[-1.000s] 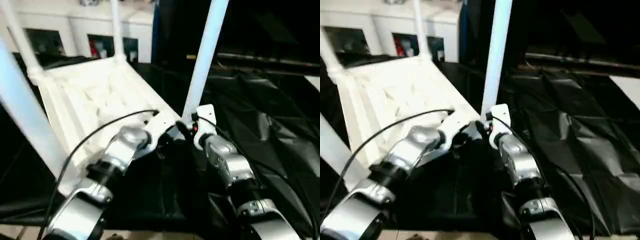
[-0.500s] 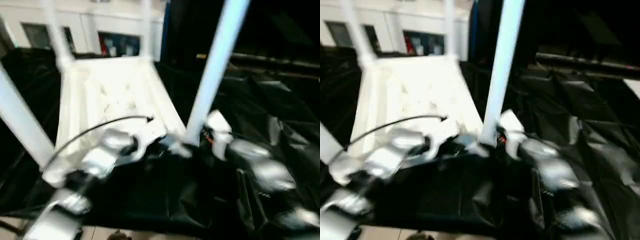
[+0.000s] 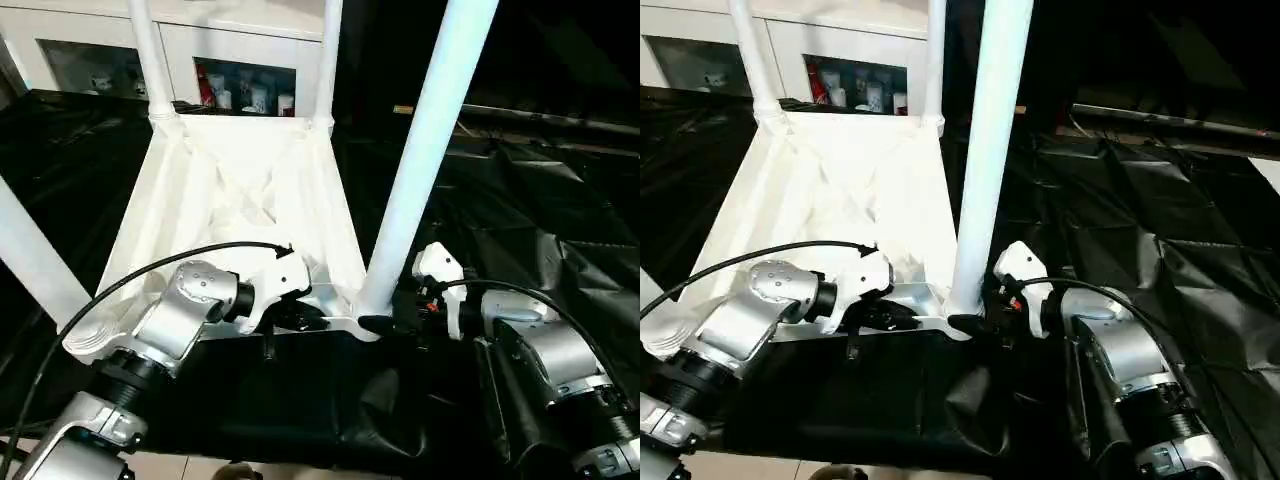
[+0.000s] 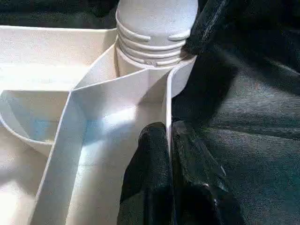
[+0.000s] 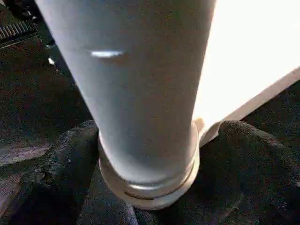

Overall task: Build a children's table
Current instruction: Rotate leg to tighten

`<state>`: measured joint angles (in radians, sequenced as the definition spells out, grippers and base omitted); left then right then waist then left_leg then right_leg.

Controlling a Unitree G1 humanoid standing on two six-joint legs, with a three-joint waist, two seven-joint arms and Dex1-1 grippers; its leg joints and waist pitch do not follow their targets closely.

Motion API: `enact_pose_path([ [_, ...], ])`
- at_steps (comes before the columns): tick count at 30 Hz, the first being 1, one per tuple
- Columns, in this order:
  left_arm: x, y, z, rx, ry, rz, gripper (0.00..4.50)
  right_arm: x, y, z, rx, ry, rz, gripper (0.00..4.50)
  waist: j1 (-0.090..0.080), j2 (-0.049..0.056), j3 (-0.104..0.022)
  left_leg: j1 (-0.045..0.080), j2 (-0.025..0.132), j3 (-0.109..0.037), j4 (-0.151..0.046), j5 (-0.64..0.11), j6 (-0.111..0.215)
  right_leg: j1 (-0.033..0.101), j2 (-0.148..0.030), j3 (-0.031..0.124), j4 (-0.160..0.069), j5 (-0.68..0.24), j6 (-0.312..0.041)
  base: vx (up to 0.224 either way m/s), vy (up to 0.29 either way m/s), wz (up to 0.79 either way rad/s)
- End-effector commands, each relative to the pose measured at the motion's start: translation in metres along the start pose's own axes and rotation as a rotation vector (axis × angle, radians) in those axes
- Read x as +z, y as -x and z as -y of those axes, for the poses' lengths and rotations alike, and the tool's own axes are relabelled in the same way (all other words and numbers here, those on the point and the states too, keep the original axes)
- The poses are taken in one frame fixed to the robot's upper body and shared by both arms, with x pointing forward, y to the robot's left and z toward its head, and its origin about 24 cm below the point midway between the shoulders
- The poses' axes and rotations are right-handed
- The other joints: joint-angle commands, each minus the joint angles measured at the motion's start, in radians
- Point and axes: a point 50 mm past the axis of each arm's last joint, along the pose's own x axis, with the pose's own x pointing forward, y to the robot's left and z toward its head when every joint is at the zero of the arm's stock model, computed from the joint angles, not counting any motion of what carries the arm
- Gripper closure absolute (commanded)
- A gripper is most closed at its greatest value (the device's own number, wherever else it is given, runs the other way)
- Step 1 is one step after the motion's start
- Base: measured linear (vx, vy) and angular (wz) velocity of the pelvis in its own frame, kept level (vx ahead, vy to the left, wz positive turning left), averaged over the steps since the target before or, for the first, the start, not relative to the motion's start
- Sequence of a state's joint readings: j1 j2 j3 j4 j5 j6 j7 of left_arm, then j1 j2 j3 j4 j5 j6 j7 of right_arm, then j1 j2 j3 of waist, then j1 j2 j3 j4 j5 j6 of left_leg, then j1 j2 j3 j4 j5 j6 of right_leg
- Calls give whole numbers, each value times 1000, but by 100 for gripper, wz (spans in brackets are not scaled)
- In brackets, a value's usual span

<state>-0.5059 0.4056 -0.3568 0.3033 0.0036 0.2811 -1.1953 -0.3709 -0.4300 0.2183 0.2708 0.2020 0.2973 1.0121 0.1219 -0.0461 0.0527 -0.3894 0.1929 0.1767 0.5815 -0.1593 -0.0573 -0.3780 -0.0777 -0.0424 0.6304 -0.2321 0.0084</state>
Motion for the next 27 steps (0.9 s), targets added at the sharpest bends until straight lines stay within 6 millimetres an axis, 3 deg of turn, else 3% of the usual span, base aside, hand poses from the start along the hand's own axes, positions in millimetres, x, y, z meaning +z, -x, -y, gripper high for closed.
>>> enact_pose_path([
  [1,16,-9,9,-92,-53,64,450,5,-1,-2,19,21,-1,51,-2,-4,-65,27,40,-6,-61,-120,50,35,-64,36,-61,43,-240,0,0,0],
  [13,13,-8,8,-72,-44,53,450,5,-1,-3,38,12,13,166,0,-9,-65,25,39,-5,-59,-118,50,35,-64,36,-60,30,-234,0,0,0],
  [19,10,-9,0,16,-15,40,450,3,-4,-1,-25,14,40,175,0,-9,-65,26,39,-5,-57,-112,53,35,-63,35,-59,35,-236,0,0,0],
  [20,9,-13,-7,90,18,38,450,2,-10,4,-114,-17,85,176,-3,-9,-63,25,38,-3,-58,-129,46,29,-66,37,-62,12,-237,0,0,0],
  [22,10,-16,-11,135,39,37,450,-1,-15,7,-184,-51,93,176,-5,-11,-62,24,37,-4,-60,-147,31,31,-66,36,-65,-27,-235,0,0,0],
  [24,11,-24,-19,215,71,29,450,-7,-24,10,-276,-119,99,177,-15,-15,-60,23,36,-8,-67,-198,-7,33,-68,35,-74,-136,-210,0,0,0],
  [26,16,-37,-26,311,115,16,450,-10,-40,11,-380,-217,112,177,-17,-11,-56,31,37,-7,-69,-233,-18,23,-68,39,-85,-191,-198,0,0,0],
  [27,21,-47,-28,347,151,17,450,-11,-53,10,-451,-291,111,177,-18,-8,-57,30,36,-9,-70,-241,-30,24,-71,39,-85,-221,-190,0,0,0],
])
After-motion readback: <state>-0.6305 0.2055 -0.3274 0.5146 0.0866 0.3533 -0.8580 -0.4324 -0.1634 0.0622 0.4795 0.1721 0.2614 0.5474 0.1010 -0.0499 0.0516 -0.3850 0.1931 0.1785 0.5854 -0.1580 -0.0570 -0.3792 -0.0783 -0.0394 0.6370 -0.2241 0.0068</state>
